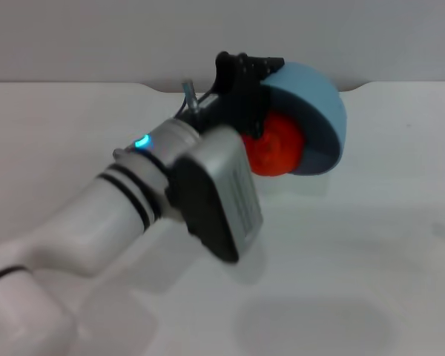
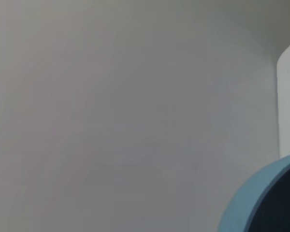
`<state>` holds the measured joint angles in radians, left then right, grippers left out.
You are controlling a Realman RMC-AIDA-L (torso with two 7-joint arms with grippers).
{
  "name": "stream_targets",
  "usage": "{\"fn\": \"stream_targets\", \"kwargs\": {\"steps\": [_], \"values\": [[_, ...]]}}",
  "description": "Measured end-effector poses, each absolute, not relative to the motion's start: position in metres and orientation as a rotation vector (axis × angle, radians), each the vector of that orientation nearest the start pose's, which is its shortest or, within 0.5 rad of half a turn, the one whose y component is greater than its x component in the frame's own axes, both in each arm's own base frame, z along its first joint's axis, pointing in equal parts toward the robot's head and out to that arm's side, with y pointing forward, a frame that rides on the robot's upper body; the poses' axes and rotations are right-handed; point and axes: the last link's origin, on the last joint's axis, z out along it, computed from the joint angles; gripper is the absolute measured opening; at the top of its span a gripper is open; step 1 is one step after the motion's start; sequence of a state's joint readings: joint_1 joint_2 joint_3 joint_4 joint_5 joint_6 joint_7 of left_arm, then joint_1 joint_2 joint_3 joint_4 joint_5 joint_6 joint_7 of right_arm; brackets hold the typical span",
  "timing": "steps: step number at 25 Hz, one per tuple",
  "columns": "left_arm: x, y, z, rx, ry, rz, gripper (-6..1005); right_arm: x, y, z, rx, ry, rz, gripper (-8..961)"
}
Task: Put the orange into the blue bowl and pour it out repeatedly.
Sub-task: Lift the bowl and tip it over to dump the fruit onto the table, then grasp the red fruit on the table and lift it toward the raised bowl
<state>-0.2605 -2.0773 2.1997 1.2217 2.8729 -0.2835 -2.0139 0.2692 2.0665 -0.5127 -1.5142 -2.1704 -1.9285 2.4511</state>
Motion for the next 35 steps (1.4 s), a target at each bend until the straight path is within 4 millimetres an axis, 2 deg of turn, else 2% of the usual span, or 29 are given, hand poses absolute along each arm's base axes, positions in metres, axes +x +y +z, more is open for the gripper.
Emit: {"fn": "stream_targets", "kwargs": {"steps": [4,12,17,20,21,22,23,24,28,32,35], "values": [[-0.132,0.314,-0.098,-1.763,0.94,-0.074,-1,0.281,0.258,0.147,-2.22,1.542,0.445,536],[-0.137,0.312,-0.091,-1.649,0.95,-0.084,-1,0.28,0.26,0.145,-2.224,1.542,0.45,535],[-0.139,0.314,-0.085,-1.641,0.867,-0.099,-1,0.279,0.261,0.145,-2.229,1.541,0.45,535],[-0.134,0.324,-0.074,-1.673,0.647,-0.161,-1,0.277,0.262,0.143,-2.252,1.535,0.446,535],[-0.129,0.335,-0.061,-1.708,0.45,-0.212,0,0.275,0.263,0.141,-2.266,1.528,0.439,535],[-0.129,0.335,-0.061,-1.708,0.45,-0.212,0,0.274,0.264,0.14,-2.282,1.516,0.434,535],[-0.125,0.347,-0.047,-1.754,0.279,-0.262,0,0.272,0.266,0.139,-2.297,1.503,0.43,535],[-0.125,0.347,-0.047,-1.754,0.279,-0.262,0,0.269,0.267,0.137,-2.319,1.484,0.423,535],[-0.125,0.368,-0.015,-1.892,-0.043,-0.404,0,0.257,0.276,0.127,-2.405,1.425,0.383,535],[-0.133,0.383,0.013,-2.043,-0.296,-0.569,0,0.244,0.283,0.116,-2.501,1.347,0.343,535],[-0.153,0.4,0.034,-2.161,-0.528,-0.606,0,0.236,0.29,0.109,-2.546,1.283,0.33,535]]}}
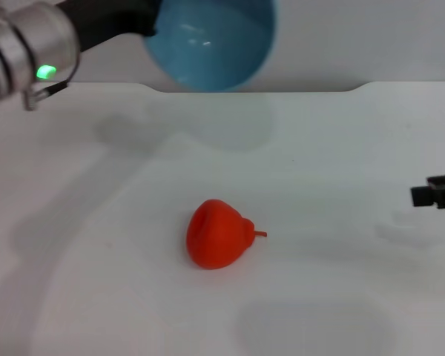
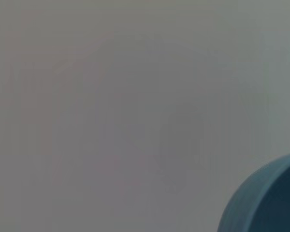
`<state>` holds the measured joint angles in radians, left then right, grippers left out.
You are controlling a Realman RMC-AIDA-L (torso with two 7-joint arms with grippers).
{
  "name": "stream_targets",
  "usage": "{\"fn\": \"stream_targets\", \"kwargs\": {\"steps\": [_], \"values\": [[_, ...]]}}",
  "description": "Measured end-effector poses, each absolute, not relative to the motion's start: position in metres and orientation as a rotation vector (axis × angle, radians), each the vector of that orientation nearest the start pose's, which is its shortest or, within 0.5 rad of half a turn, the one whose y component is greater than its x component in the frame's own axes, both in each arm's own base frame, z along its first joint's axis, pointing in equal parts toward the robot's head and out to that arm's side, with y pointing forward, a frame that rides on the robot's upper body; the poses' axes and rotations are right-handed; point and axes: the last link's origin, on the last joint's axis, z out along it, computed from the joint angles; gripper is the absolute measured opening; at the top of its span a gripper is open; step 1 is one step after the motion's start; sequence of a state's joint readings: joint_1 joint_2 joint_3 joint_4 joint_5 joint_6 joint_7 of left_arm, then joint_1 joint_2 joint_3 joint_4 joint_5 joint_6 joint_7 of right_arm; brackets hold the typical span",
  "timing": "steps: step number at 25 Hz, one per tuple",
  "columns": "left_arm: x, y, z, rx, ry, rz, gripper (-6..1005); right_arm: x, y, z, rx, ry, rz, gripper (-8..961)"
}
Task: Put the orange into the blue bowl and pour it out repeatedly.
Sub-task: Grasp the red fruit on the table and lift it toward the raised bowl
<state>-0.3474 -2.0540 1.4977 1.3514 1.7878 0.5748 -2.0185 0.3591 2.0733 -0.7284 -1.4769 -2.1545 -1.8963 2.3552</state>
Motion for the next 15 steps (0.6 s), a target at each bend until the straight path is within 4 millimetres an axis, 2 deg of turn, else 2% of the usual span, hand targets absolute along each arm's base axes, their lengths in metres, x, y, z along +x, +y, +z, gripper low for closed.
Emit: {"fn": "stream_targets", "kwargs": {"steps": [3,5,8,15], "values": [[-0.174,0.411,0.048,-2.236,-0.787,-0.54,0,0.226,0.298,0.1,-2.594,1.208,0.329,536],[-0.19,0.412,0.062,-2.221,-0.954,-0.407,-1,0.212,0.306,0.087,-2.651,1.14,0.334,536],[-0.193,0.41,0.071,-2.192,-1.016,-0.389,-1,0.203,0.312,0.075,-2.688,1.117,0.326,536],[-0.202,0.391,0.109,-2.119,-1.16,-0.362,-1,0.177,0.343,0.026,-2.839,0.986,0.288,536]]}}
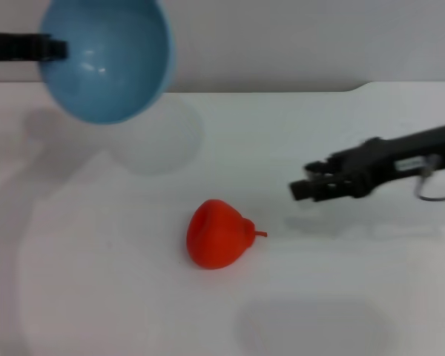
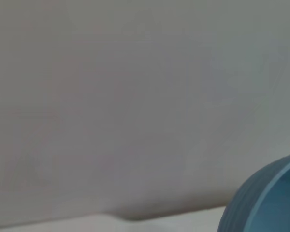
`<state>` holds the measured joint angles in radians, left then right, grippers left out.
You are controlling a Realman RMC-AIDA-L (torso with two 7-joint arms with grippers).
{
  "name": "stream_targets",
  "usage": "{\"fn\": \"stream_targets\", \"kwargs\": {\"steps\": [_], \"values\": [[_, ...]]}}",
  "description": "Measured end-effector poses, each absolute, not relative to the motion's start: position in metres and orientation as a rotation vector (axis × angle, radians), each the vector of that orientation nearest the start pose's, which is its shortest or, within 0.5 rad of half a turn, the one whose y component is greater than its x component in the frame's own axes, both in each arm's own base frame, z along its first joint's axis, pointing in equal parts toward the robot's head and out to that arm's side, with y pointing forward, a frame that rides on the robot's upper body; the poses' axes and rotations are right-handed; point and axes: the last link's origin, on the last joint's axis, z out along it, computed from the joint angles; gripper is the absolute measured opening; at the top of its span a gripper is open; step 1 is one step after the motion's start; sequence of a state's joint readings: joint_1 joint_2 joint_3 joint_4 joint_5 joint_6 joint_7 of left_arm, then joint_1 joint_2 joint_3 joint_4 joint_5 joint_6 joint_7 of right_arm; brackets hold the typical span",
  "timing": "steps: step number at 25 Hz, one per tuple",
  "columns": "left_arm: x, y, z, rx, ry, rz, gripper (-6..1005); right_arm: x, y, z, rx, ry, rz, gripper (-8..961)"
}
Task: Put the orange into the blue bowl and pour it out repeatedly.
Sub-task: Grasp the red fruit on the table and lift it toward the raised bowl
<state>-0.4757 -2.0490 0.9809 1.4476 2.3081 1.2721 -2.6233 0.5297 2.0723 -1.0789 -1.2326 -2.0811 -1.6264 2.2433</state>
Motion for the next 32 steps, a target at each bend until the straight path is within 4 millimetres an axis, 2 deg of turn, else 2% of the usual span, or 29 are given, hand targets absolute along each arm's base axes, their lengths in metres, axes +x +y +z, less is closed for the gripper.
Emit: {"fn": "stream_targets", "kwargs": {"steps": [1,3,7,14,24,26,32], "values": [[-0.207,0.384,0.117,-2.081,-1.174,-0.297,-1,0.173,0.348,0.019,-2.846,0.964,0.28,536],[-0.21,0.38,0.119,-2.074,-1.179,-0.268,0,0.168,0.355,0.005,-2.863,0.949,0.253,536],[-0.213,0.371,0.117,-2.091,-1.209,-0.241,0,0.157,0.363,-0.024,-2.921,0.92,0.131,536],[-0.214,0.368,0.112,-2.111,-1.219,-0.22,-1,0.147,0.372,-0.059,-2.953,0.853,-0.073,536],[-0.207,0.369,0.106,-2.151,-1.196,-0.201,-1,0.146,0.375,-0.082,-2.904,0.749,-0.136,535],[-0.205,0.369,0.104,-2.161,-1.188,-0.196,0,0.148,0.381,-0.089,-2.851,0.807,-0.096,535],[-0.204,0.369,0.103,-2.167,-1.185,-0.193,0,0.146,0.38,-0.097,-2.856,0.868,-0.007,536]]}}
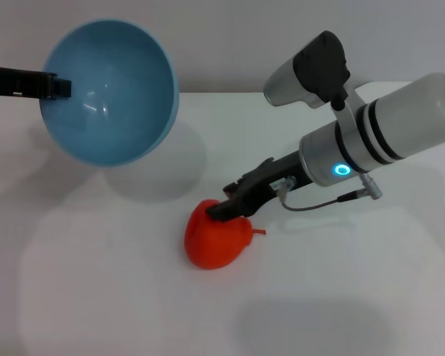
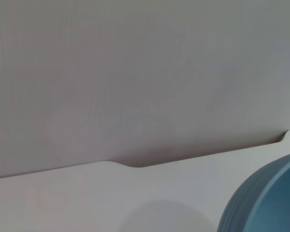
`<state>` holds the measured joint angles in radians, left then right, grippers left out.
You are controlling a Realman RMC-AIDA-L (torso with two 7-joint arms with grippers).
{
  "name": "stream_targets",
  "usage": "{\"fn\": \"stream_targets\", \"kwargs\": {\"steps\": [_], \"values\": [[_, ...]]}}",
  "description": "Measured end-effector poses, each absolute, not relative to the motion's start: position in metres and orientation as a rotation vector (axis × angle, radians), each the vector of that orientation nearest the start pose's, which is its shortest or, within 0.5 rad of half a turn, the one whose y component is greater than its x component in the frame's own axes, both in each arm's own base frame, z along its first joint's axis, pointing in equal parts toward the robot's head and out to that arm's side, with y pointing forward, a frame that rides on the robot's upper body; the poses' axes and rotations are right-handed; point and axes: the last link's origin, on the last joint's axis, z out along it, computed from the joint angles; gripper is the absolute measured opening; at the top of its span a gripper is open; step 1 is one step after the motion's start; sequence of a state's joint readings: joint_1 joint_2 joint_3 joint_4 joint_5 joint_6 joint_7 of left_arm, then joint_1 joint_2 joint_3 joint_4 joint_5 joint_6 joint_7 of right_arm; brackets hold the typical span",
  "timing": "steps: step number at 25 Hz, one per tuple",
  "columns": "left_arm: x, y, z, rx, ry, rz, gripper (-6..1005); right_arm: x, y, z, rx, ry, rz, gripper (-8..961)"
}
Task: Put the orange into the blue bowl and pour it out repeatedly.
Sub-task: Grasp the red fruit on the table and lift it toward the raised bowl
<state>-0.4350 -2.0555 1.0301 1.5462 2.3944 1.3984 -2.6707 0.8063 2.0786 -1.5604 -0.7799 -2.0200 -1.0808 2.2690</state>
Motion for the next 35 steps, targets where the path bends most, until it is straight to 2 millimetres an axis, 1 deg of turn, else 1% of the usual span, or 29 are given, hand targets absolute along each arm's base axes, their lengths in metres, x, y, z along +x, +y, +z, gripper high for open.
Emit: {"fn": "stream_targets", "kwargs": {"steps": [3,8,20,24,28,29,31,33,35], "values": [[-0.205,0.369,0.102,-2.168,-1.186,-0.192,-1,0.147,0.376,-0.1,-2.872,0.902,0.019,536],[-0.203,0.369,0.1,-2.176,-1.181,-0.188,-1,0.156,0.371,-0.108,-2.887,0.95,-0.055,536],[-0.2,0.371,0.097,-2.187,-1.169,-0.185,0,0.165,0.364,-0.118,-2.904,0.948,-0.155,535],[-0.2,0.371,0.096,-2.191,-1.168,-0.183,-1,0.164,0.365,-0.117,-2.907,0.934,-0.156,454],[-0.198,0.371,0.095,-2.199,-1.162,-0.179,0,0.164,0.365,-0.11,-2.907,0.925,-0.116,374],[-0.197,0.371,0.094,-2.201,-1.161,-0.179,0,0.164,0.364,-0.108,-2.909,0.925,-0.106,334],[-0.195,0.373,0.094,-2.206,-1.156,-0.18,0,0.166,0.363,-0.098,-2.906,0.94,-0.049,253],[-0.194,0.374,0.093,-2.212,-1.153,-0.178,0,0.169,0.364,-0.082,-2.895,0.963,0.04,172],[-0.192,0.375,0.089,-2.224,-1.15,-0.165,0,0.175,0.362,-0.063,-2.882,0.984,0.138,135]]}}
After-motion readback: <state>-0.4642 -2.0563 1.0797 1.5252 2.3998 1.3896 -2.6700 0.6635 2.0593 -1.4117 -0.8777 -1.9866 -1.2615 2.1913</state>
